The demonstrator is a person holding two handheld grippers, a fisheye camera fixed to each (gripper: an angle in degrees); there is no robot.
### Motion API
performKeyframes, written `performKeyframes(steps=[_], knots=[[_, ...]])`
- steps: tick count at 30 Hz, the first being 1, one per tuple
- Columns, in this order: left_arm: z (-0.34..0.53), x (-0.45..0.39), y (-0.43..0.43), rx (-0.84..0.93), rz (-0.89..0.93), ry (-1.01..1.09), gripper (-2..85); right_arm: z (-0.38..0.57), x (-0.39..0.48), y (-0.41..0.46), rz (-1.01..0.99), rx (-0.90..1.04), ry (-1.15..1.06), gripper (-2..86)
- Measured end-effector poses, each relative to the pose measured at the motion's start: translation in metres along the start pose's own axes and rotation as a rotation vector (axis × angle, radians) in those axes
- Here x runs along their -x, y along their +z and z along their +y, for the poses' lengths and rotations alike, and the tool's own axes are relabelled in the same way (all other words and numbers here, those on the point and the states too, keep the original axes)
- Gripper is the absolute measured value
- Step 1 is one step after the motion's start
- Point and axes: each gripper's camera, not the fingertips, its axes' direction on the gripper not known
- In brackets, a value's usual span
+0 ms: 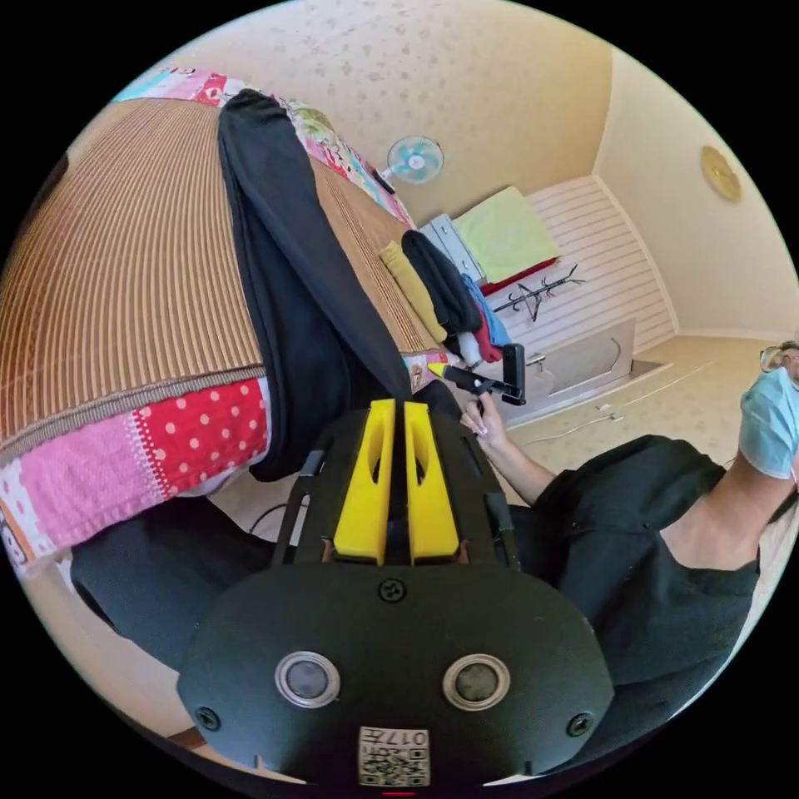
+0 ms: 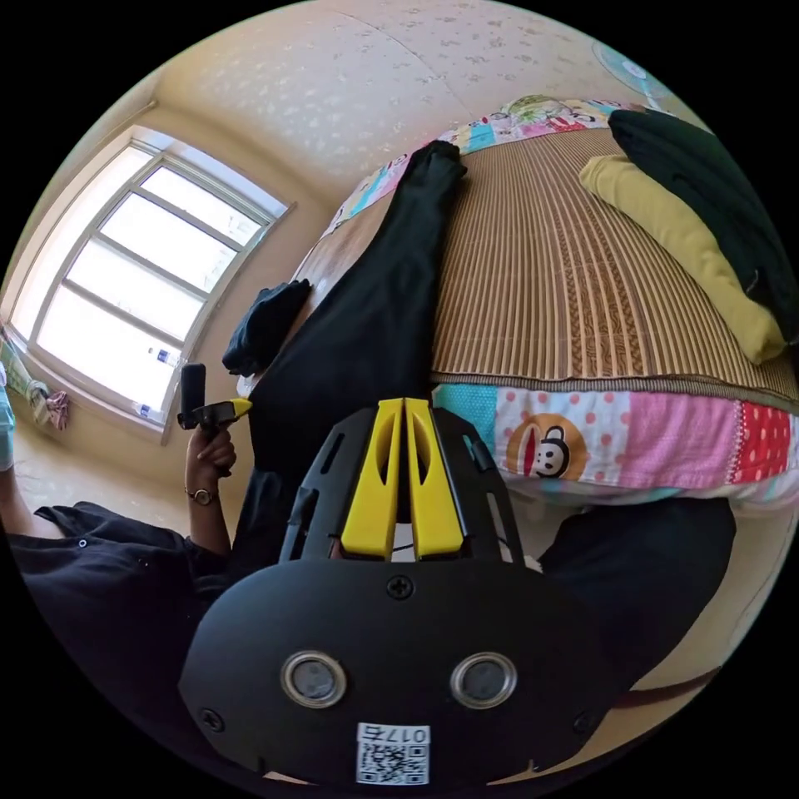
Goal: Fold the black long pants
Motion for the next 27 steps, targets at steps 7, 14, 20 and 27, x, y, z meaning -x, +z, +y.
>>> performKeyframes(steps=[7, 14, 20, 27], knots=[[0.011, 0.023, 0.042, 0.127, -0.304, -0.213, 1.3, -0.023, -0.012, 0.031, -0.113, 0.146, 0.013, 6.9], [0.029, 0.006, 0.04, -0.083, -0.401, -0.217, 2.1, -0.033, -0.006, 0.014, -0.037, 0.096, 0.018, 7.4], [0.01, 0.02, 0.053, -0.175, -0.183, -0.188, 11.8, -0.061, -0.027, 0.015, -0.114, 0.109, 0.123, 6.9], [-0.013, 0.022, 0.103, -0.005, -0.297, -0.135, 4.7, -0.086, -0.024, 0.019, -0.096, 0.213, 0.035, 3.7]])
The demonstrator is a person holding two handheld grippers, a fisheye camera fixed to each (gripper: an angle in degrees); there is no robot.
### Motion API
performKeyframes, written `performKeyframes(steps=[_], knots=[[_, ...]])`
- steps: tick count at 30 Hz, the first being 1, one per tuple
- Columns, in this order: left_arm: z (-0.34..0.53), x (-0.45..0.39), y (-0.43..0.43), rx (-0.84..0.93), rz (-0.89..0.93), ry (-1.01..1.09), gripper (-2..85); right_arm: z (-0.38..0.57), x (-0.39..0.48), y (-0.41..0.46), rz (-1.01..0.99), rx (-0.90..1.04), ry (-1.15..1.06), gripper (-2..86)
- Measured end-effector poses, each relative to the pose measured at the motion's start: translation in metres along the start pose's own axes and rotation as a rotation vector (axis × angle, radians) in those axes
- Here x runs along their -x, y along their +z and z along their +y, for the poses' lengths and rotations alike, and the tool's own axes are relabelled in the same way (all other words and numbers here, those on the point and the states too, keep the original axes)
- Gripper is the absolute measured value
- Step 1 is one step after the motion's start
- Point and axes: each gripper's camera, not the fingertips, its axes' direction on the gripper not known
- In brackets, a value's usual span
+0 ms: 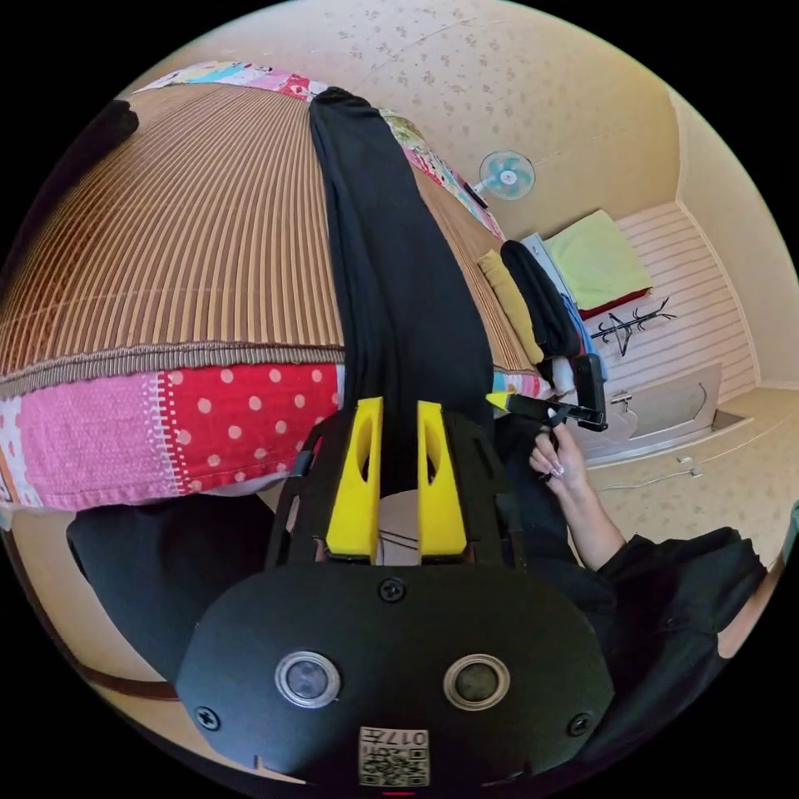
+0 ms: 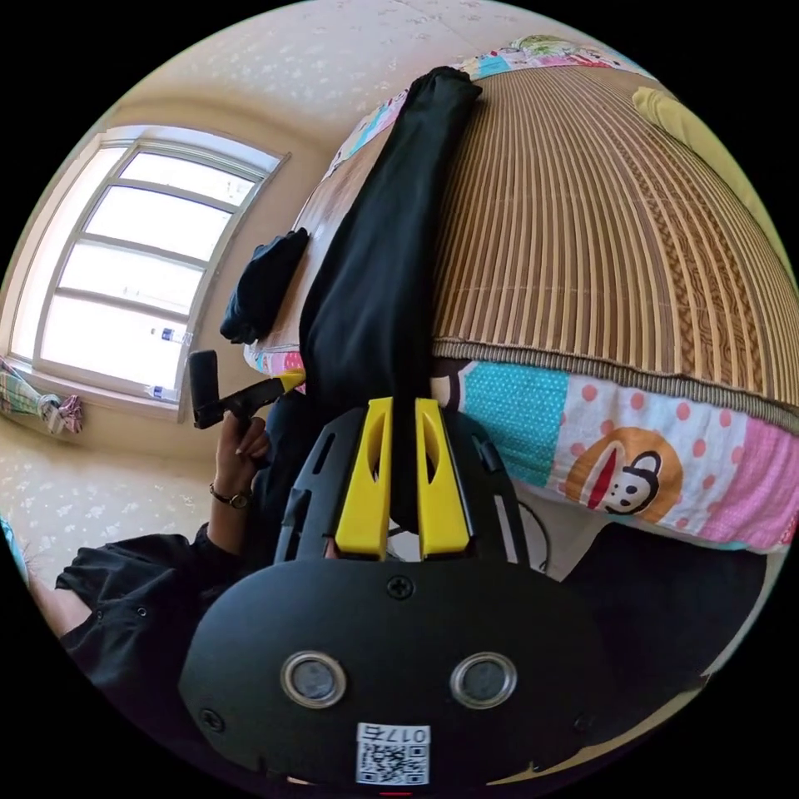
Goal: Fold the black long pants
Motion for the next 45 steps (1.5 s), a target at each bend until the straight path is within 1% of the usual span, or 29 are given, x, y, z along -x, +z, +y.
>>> performKeyframes(steps=[1, 2, 8, 10, 12, 14, 16, 18, 20, 23, 30, 32, 35, 37, 41, 43, 45], knots=[[0.003, 0.002, 0.004, 0.014, 0.009, -0.008, 1.2, 0.001, 0.0, -0.001, -0.001, 0.008, -0.009, 3.5], [0.007, 0.003, 0.007, 0.028, 0.036, -0.008, 0.5, 0.005, 0.001, -0.004, 0.005, 0.015, -0.028, 3.2], [0.031, -0.008, 0.018, 0.139, 0.015, -0.009, -0.5, 0.026, 0.009, -0.005, 0.063, 0.098, -0.031, 2.7], [0.034, -0.01, 0.012, 0.125, -0.001, -0.037, -0.1, 0.026, 0.006, -0.019, 0.086, 0.074, -0.006, 2.5], [0.034, -0.012, -0.003, 0.04, 0.005, -0.043, 0.6, 0.021, 0.004, -0.039, 0.055, 0.001, -0.007, 2.4], [0.03, -0.013, -0.032, -0.143, 0.067, -0.021, 2.1, 0.012, -0.001, -0.062, 0.014, -0.086, -0.004, 2.6], [0.018, -0.009, -0.044, -0.229, 0.094, -0.014, 4.3, -0.009, -0.012, -0.082, -0.021, -0.135, 0.035, 3.5], [-0.004, -0.002, -0.04, -0.198, 0.096, -0.029, 7.3, -0.028, -0.018, -0.089, -0.047, -0.149, 0.043, 4.7], [-0.036, 0.006, -0.025, -0.109, 0.093, -0.053, 12.1, -0.047, -0.021, -0.09, -0.053, -0.144, 0.052, 6.3], [-0.059, 0.013, -0.006, -0.081, 0.085, -0.083, 14.9, -0.076, -0.025, -0.08, -0.053, -0.091, 0.085, 8.4], [-0.084, 0.018, 0.02, -0.082, 0.107, -0.082, 11.2, -0.118, -0.026, -0.054, -0.224, -0.076, 0.095, 5.5], [-0.088, 0.02, 0.029, -0.06, 0.138, -0.095, 9.6, -0.125, -0.025, -0.049, -0.261, -0.068, 0.102, 4.9], [-0.083, 0.018, 0.039, -0.014, 0.142, -0.101, 6.3, -0.13, -0.022, -0.047, -0.292, -0.061, 0.107, 3.4], [-0.073, 0.017, 0.038, -0.017, 0.168, -0.096, 5.2, -0.128, -0.016, -0.052, -0.283, -0.051, 0.088, 2.4], [-0.036, -0.003, 0.004, -0.139, 0.312, -0.008, 4.2, -0.101, 0.017, -0.093, -0.32, -0.114, -0.035, 0.9], [-0.018, -0.021, -0.018, -0.199, 0.368, 0.059, 4.1, -0.085, 0.036, -0.12, -0.373, -0.156, -0.096, 0.6], [-0.001, -0.046, -0.043, -0.269, 0.426, 0.135, 4.1, -0.061, 0.071, -0.161, -0.428, -0.228, -0.205, 0.3]])
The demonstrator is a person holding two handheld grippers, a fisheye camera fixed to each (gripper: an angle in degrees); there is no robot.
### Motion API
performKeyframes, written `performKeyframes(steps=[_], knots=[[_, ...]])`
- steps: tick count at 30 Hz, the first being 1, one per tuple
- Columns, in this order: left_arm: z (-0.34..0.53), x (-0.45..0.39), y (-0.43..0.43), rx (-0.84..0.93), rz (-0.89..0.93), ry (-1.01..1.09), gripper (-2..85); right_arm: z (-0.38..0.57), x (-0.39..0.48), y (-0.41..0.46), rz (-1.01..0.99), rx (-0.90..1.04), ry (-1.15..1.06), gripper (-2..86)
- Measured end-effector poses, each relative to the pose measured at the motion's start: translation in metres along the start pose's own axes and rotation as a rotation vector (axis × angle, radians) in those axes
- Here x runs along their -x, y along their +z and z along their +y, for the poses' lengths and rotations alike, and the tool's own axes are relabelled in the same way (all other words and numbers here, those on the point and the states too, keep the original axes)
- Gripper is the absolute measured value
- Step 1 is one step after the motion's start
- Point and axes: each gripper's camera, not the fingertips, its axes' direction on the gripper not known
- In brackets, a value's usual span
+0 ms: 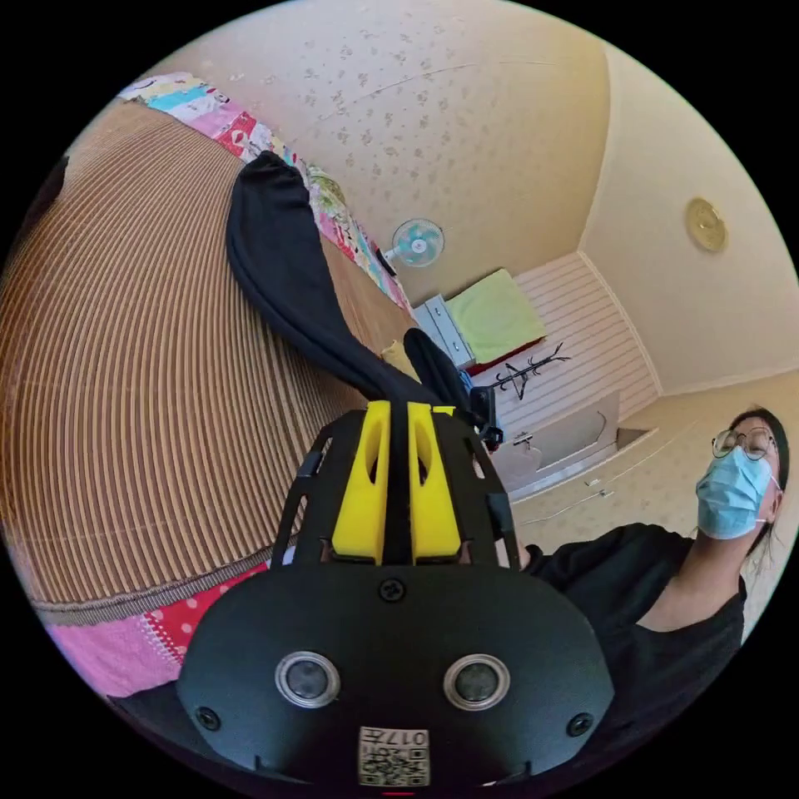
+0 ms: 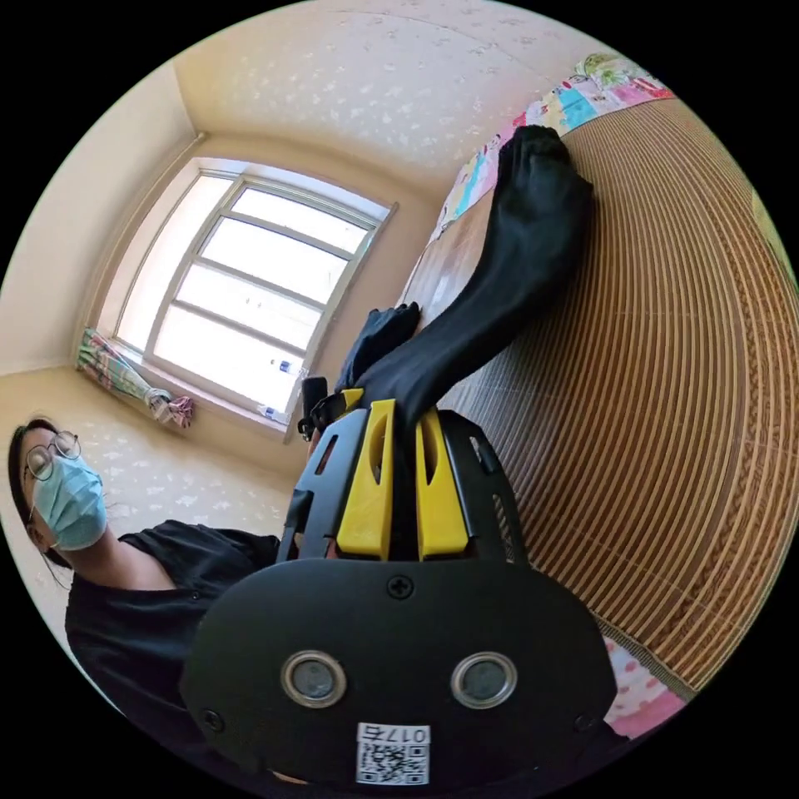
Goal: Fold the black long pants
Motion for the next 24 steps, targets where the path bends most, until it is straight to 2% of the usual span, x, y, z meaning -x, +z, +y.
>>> performKeyframes(steps=[8, 13, 17, 20, 24], knots=[[0.028, -0.217, -0.062, -0.191, 0.116, 0.499, 4.1, 0.024, 0.235, -0.085, 0.011, -0.124, -0.478, 0.1], [0.051, -0.325, -0.092, -0.297, 0.246, 0.676, 4.0, 0.06, 0.378, -0.136, -0.048, -0.23, -0.699, 0.4], [0.068, -0.392, -0.11, -0.353, 0.349, 0.784, 4.0, 0.084, 0.449, -0.155, -0.07, -0.293, -0.828, 0.6], [0.069, -0.416, -0.108, -0.403, 0.25, 0.816, 3.9, 0.084, 0.477, -0.16, 0.011, -0.329, -0.811, 0.6], [0.028, -0.398, -0.087, -0.377, 0.189, 0.69, 3.8, 0.029, 0.449, -0.156, 0.067, -0.321, -0.663, 0.6]])
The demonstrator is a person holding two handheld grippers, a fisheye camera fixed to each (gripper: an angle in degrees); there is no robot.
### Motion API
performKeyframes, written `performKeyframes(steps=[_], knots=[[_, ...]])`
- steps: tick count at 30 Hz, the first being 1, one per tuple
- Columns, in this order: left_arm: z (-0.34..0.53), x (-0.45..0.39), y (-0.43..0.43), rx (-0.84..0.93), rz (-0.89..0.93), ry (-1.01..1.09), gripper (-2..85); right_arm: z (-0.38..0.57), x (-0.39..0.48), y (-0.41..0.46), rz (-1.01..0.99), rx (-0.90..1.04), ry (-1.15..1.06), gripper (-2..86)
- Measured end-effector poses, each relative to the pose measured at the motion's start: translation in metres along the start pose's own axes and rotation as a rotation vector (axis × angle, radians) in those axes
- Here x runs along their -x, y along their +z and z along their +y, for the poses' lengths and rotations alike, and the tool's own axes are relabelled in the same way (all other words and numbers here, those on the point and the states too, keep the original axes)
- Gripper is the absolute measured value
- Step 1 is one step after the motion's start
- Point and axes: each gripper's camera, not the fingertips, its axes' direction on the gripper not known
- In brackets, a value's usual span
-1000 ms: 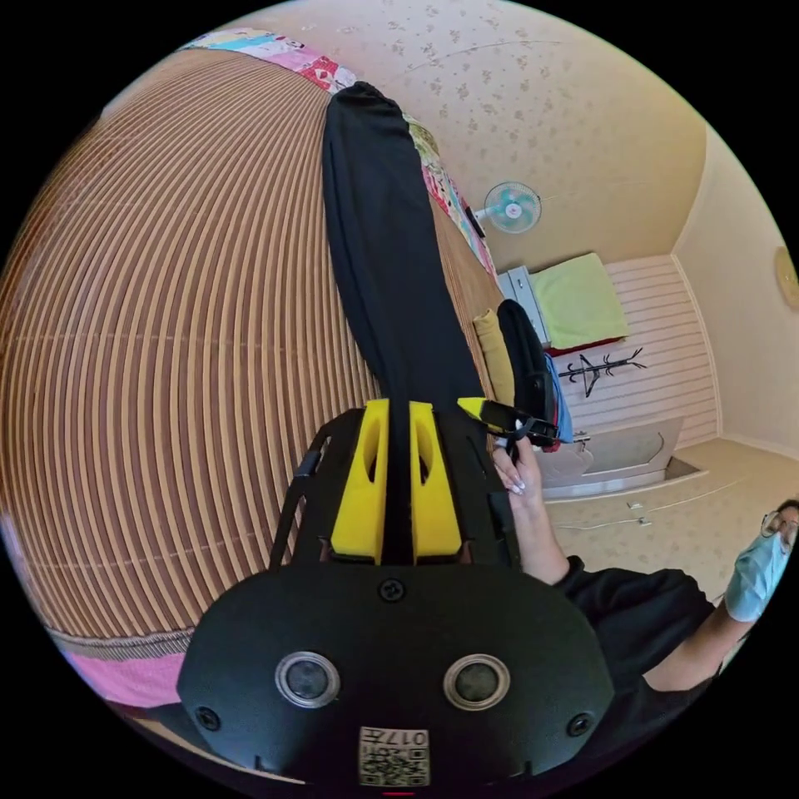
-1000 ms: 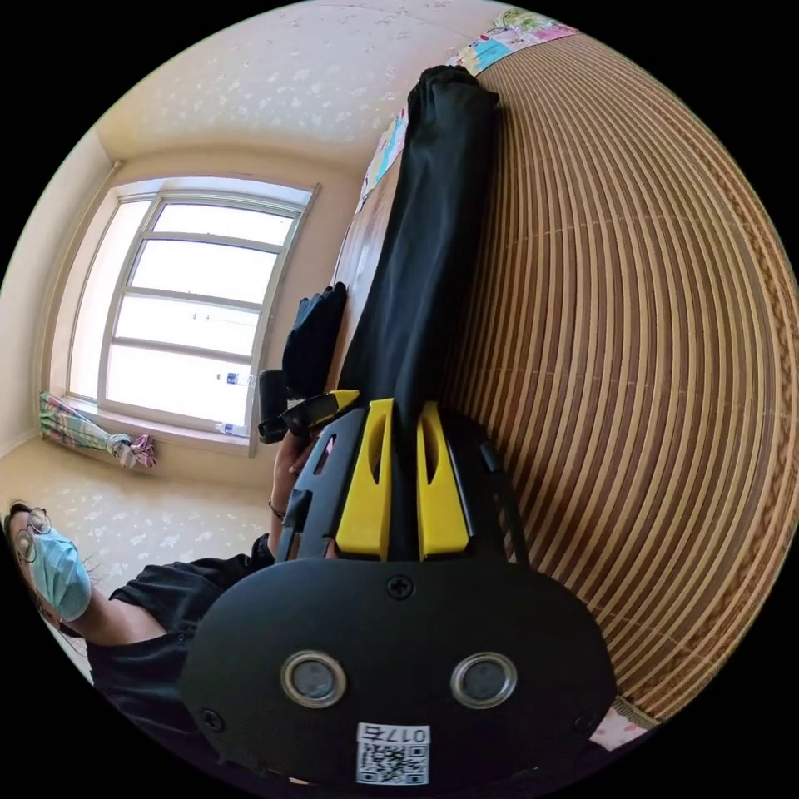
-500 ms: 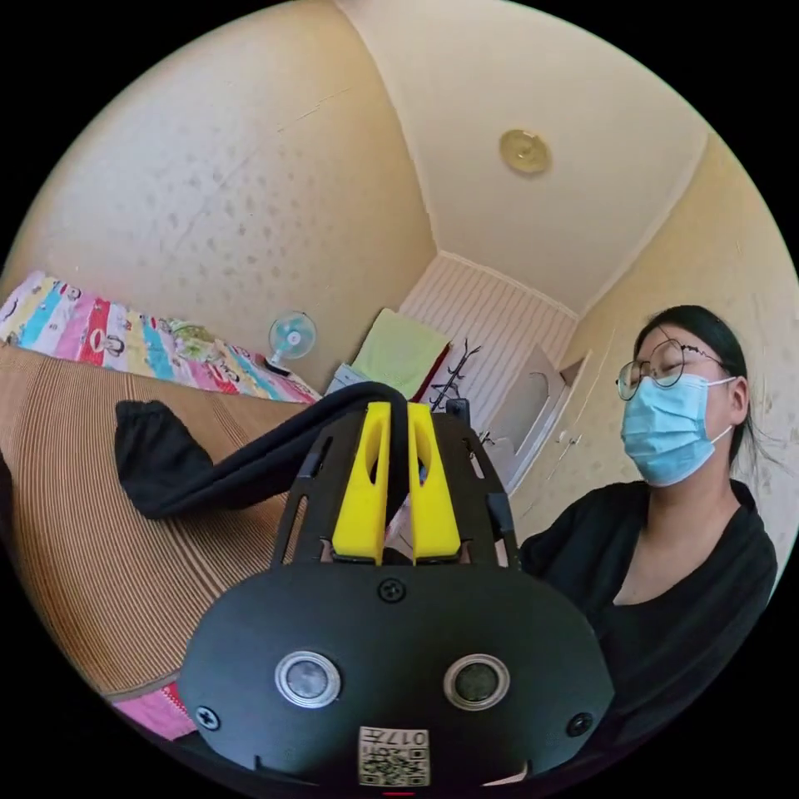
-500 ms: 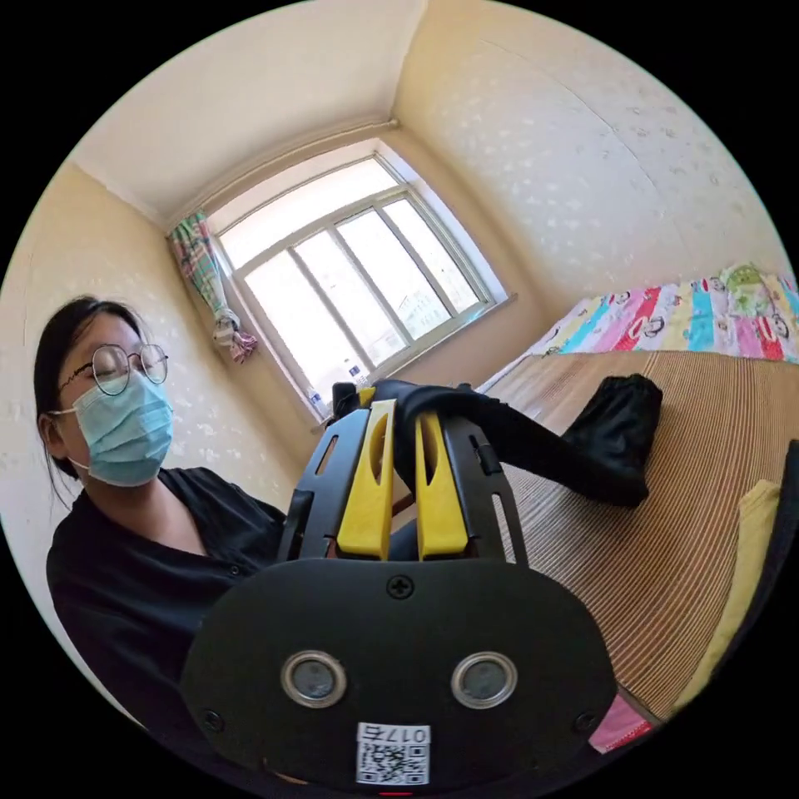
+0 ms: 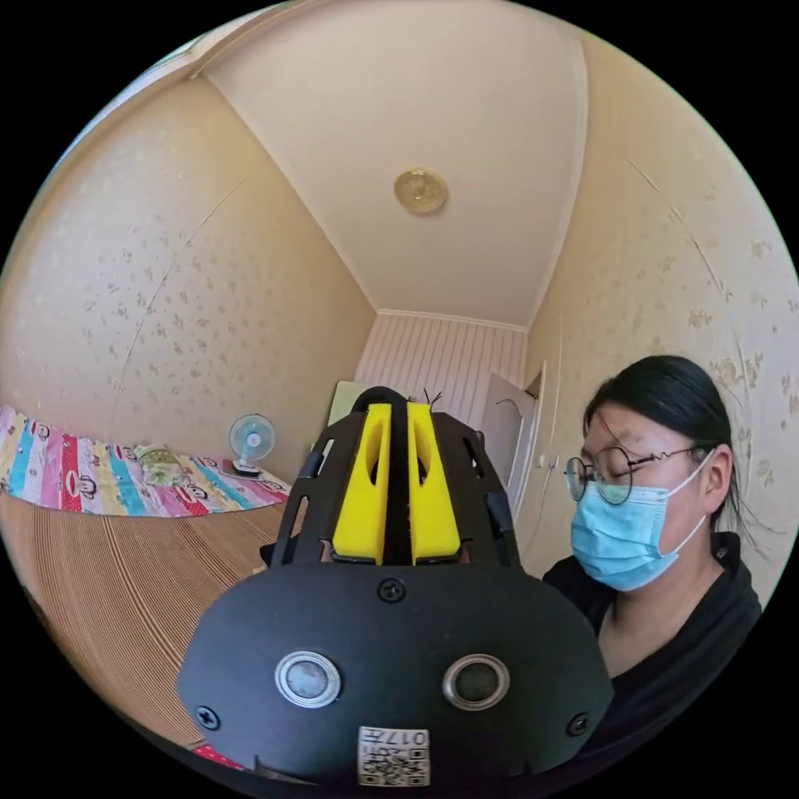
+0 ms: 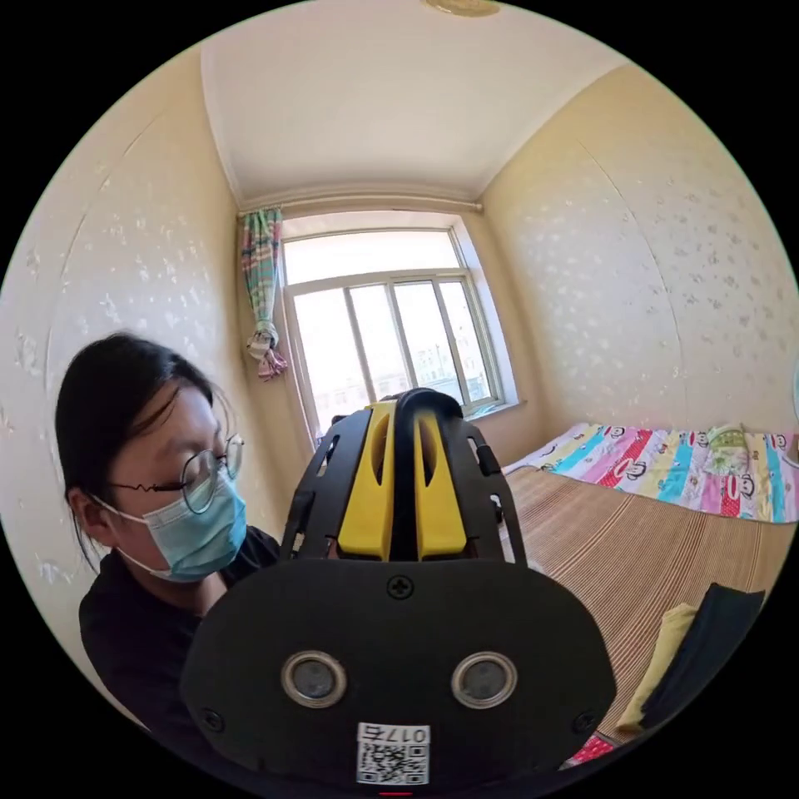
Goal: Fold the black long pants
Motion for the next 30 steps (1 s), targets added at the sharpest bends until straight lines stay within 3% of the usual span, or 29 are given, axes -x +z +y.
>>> performKeyframes(steps=[2, 7, 12, 15, 18, 22, 25, 30], knots=[[-0.012, 0.055, 0.026, 0.067, -0.082, -0.082, 3.5, -0.013, -0.05, 0.017, -0.004, 0.014, 0.095, 0.6], [-0.059, 0.198, 0.087, 0.189, -0.23, -0.175, 3.8, -0.076, -0.197, 0.086, 0.235, 0.054, 0.161, 0.6], [-0.057, 0.292, 0.108, 0.325, -0.281, -0.234, 4.0, -0.063, -0.258, 0.144, 0.414, 0.219, 0.154, 0.5], [0.008, 0.304, 0.101, 0.45, -0.34, -0.164, 4.1, 0.018, -0.268, 0.156, 0.38, 0.306, 0.176, 0.5], [0.116, 0.305, 0.077, 0.612, -0.232, -0.19, 4.3, 0.138, -0.271, 0.148, 0.304, 0.427, 0.228, 0.6], [0.284, 0.304, 0.033, 0.802, -0.198, -0.443, 5.0, 0.295, -0.289, 0.124, 0.233, 0.555, 0.526, 1.3], [0.349, 0.313, -0.017, 0.65, -0.173, -0.659, 5.4, 0.401, -0.293, 0.064, 0.141, 0.333, 0.845, 2.2], [0.366, 0.374, -0.072, 0.313, -0.219, -0.909, 14.4, 0.403, -0.305, 0.015, 0.163, 0.102, 0.896, 4.5]])
